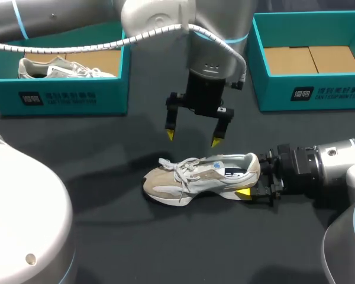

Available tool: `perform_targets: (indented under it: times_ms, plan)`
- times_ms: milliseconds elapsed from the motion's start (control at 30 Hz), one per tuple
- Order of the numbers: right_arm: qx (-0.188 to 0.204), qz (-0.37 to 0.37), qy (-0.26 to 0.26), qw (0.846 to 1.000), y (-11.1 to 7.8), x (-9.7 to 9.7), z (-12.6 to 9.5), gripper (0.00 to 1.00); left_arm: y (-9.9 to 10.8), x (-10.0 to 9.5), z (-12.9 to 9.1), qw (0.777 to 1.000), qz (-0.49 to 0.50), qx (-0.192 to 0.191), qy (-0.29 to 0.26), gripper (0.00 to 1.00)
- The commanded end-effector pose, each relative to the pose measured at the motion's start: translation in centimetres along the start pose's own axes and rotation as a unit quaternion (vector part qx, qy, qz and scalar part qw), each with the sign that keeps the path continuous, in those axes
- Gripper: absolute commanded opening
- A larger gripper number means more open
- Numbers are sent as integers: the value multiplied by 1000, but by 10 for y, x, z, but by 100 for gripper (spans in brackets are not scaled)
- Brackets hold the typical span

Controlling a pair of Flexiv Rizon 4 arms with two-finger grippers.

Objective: Take the shoe out of the shoebox, open the shoe tongue, remove and reinsert the insole, then place the shoe into the shoebox

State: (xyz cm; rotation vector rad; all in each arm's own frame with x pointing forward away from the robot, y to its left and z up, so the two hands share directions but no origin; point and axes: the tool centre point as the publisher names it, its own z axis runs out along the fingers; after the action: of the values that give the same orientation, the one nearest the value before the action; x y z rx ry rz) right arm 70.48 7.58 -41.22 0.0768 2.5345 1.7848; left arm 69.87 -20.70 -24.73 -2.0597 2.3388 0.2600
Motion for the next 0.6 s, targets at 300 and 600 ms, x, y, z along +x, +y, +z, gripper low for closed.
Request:
perform_targets:
  times_ms: [300,600]
  plan:
    - [2,0,-1,1000,0,0,-2,0,-1,46,33,999,-42,-18,-27,100]
    - [2,0,-1,1000,0,0,-2,0,1,62,52,993,-95,-35,-54,100]
